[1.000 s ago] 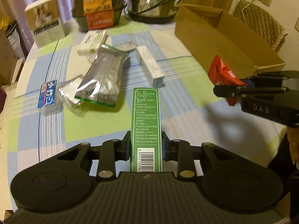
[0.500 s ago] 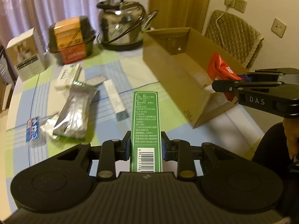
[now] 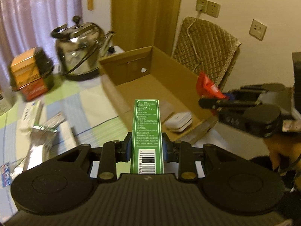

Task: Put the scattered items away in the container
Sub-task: 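Carry both items into the cardboard box and open both tools to release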

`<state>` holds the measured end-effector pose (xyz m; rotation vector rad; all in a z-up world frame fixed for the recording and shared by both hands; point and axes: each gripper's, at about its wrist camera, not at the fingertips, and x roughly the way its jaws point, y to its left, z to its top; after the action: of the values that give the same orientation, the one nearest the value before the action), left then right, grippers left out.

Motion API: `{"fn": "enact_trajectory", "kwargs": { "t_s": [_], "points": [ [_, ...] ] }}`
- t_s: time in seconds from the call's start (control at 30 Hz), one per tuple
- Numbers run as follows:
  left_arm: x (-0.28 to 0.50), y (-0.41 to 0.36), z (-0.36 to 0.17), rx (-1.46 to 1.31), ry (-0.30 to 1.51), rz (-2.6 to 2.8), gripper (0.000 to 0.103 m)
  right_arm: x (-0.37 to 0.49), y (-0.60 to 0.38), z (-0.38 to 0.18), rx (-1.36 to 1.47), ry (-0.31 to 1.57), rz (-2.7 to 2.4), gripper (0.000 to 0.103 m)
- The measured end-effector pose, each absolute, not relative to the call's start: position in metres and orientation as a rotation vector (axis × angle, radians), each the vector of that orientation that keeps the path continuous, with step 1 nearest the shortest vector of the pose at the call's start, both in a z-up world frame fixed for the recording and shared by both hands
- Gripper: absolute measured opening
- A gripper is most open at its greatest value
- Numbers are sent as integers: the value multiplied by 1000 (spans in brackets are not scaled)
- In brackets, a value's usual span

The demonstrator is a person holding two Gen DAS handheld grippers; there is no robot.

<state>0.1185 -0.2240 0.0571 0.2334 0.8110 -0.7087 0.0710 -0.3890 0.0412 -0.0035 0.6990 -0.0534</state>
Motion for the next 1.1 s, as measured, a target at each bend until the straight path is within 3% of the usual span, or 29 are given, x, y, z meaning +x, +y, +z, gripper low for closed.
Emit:
{"fn": "enact_trajectory", "kwargs": {
  "t_s": [0.4, 1.1],
  "points": [
    [148, -270, 38, 227, 842, -738, 25, 85, -415, 19, 30, 732, -65, 20],
    [165, -282, 27, 211, 854, -733, 25, 95, -420, 12, 42, 740, -59, 20]
  ]
}}
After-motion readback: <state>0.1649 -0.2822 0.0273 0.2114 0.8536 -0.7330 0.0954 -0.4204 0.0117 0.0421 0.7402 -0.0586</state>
